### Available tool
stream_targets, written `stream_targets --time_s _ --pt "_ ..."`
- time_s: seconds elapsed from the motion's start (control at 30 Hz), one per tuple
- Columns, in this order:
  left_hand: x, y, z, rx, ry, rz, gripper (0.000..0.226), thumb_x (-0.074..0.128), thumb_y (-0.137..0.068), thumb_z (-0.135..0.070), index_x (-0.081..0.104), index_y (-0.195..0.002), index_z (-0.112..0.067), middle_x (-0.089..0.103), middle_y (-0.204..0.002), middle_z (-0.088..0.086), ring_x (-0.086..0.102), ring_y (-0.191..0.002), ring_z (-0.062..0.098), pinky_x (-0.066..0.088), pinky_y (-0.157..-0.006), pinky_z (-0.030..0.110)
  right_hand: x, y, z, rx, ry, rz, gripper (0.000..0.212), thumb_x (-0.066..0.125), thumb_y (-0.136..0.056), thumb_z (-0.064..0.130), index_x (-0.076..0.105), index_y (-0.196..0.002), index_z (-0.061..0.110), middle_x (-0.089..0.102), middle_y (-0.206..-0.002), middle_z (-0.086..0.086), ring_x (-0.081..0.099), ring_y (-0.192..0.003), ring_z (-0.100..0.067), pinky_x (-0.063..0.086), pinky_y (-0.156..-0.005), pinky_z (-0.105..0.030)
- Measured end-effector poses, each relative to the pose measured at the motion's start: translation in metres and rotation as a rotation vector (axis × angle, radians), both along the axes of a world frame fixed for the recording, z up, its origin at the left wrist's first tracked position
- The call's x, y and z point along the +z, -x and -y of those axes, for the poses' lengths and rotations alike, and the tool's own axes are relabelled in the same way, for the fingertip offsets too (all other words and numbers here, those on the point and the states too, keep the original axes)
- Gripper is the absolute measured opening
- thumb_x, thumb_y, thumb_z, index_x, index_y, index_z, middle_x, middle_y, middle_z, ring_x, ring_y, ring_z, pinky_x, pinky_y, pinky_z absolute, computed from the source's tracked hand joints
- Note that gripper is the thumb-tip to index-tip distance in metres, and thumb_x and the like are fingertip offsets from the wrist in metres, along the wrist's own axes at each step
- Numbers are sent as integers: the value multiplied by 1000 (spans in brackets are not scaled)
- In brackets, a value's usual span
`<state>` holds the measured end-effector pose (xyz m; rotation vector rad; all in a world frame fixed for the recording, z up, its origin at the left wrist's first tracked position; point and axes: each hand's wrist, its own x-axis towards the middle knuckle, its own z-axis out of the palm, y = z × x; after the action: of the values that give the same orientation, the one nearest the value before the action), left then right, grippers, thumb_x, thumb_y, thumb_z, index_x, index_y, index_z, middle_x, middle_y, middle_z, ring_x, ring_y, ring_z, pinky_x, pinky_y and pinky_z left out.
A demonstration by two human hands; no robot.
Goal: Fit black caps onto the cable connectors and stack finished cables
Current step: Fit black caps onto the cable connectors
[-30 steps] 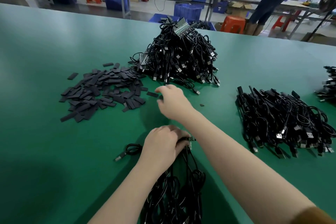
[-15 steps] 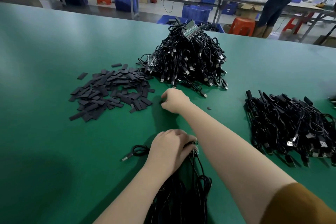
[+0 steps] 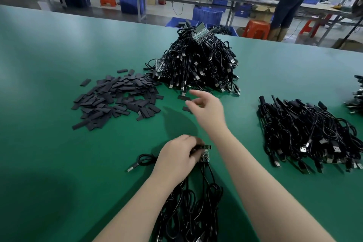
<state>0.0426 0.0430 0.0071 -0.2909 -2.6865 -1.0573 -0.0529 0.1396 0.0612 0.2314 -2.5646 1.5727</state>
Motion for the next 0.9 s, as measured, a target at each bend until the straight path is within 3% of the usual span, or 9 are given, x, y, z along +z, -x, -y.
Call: stream_targets --time_s 0.07,0.13,0.27,0.43,0.63,0.77,0.9 --pt "0 0 -1 30 -14 -11 23 63 -91 -29 60 -114 -29 66 -100 -8 61 -92 15 49 -79 33 -2 -21 -23 -87 245 15 19 71 -88 20 72 -102 34 72 -78 11 63 -72 -4 50 -68 -18" --pt "2 1 -2 51 -73 -24 23 60 -92 -28 50 -110 -38 64 -94 -11 59 -87 11 51 -75 34 -10 -43 -40 -158 430 56 13 73 -86 16 72 -90 28 72 -73 9 65 -69 -3 50 -65 -17" --pt "2 2 -2 117 -165 -101 14 57 -95 -24 56 -96 -37 62 -90 -15 55 -83 3 50 -71 29 -29 -72 -53 -191 720 186 14 72 -87 4 60 -87 12 71 -73 -2 73 -70 -19 56 -63 -25" --pt "3 -1 0 101 -235 -180 21 59 -95 -14 71 -105 -28 65 -103 -15 57 -101 -2 46 -83 15 -38 -83 -52 -125 728 215 14 68 -90 3 68 -100 13 72 -73 -2 72 -72 -17 58 -66 -25" --pt "3 -1 -2 77 -270 -194 28 61 -90 -4 75 -100 -26 66 -99 -12 59 -99 2 47 -82 15 -42 -90 -52 -96 719 233 10 67 -91 5 69 -97 12 75 -77 -6 73 -71 -18 57 -64 -25" --pt "2 -1 -3 104 -280 -200 31 58 -90 0 75 -96 -26 66 -99 -22 58 -103 -6 42 -88 6 -44 -89 -54 -99 693 230 8 69 -90 7 69 -96 13 76 -79 -8 73 -70 -20 56 -62 -24" --pt "2 -1 -4 102 -319 -180 31 56 -90 -5 74 -99 -28 65 -98 -27 59 -103 -7 42 -87 6 -45 -91 -53 -93 665 233 8 71 -89 11 70 -94 17 76 -81 -8 72 -69 -19 55 -62 -24"
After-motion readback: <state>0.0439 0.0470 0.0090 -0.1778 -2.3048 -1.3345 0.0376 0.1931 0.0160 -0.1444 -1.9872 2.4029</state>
